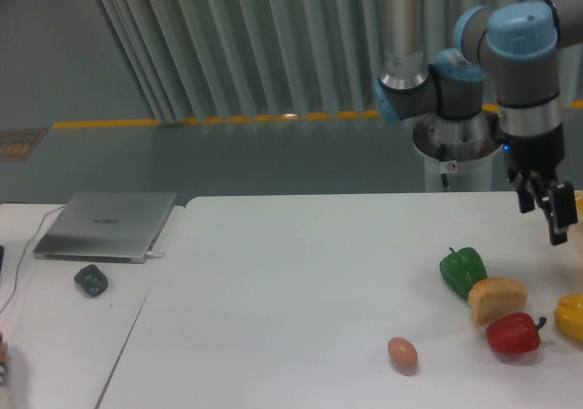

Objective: Place the yellow pepper in a basket
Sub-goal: 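Lower the open gripper down over the yellow bell pepper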

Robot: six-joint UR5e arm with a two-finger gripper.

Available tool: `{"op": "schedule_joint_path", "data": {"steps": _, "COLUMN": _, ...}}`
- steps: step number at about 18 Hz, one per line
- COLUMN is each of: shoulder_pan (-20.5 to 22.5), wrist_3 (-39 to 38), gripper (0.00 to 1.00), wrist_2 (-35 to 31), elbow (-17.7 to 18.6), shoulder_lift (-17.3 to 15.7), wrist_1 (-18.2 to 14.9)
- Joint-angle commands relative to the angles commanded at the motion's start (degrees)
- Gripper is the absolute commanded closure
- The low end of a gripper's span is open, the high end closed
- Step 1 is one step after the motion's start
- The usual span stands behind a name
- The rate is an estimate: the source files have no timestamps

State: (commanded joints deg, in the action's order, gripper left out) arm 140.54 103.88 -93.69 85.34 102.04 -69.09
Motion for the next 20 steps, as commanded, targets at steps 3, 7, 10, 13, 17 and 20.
{"op": "schedule_joint_path", "data": {"steps": 3, "shoulder_pan": 0.62, "wrist_3": 0.98, "gripper": 0.0, "wrist_2": -0.18, "elbow": 1.22, "shoulder_lift": 0.17, "wrist_1": 1.85}}
{"op": "schedule_joint_path", "data": {"steps": 7, "shoulder_pan": 0.7, "wrist_3": 6.92, "gripper": 0.0, "wrist_2": -2.27, "elbow": 2.38, "shoulder_lift": 0.0, "wrist_1": 3.35}}
{"op": "schedule_joint_path", "data": {"steps": 10, "shoulder_pan": 1.05, "wrist_3": 13.97, "gripper": 0.0, "wrist_2": -6.14, "elbow": 2.38, "shoulder_lift": 1.22, "wrist_1": 3.87}}
{"op": "schedule_joint_path", "data": {"steps": 13, "shoulder_pan": 0.88, "wrist_3": 18.8, "gripper": 0.0, "wrist_2": -7.2, "elbow": 2.38, "shoulder_lift": 4.99, "wrist_1": 7.11}}
{"op": "schedule_joint_path", "data": {"steps": 17, "shoulder_pan": 0.79, "wrist_3": 23.47, "gripper": 0.0, "wrist_2": -9.75, "elbow": 2.29, "shoulder_lift": 11.5, "wrist_1": 13.88}}
{"op": "schedule_joint_path", "data": {"steps": 20, "shoulder_pan": 0.79, "wrist_3": 27.77, "gripper": 0.0, "wrist_2": -9.76, "elbow": 1.76, "shoulder_lift": 14.41, "wrist_1": 14.95}}
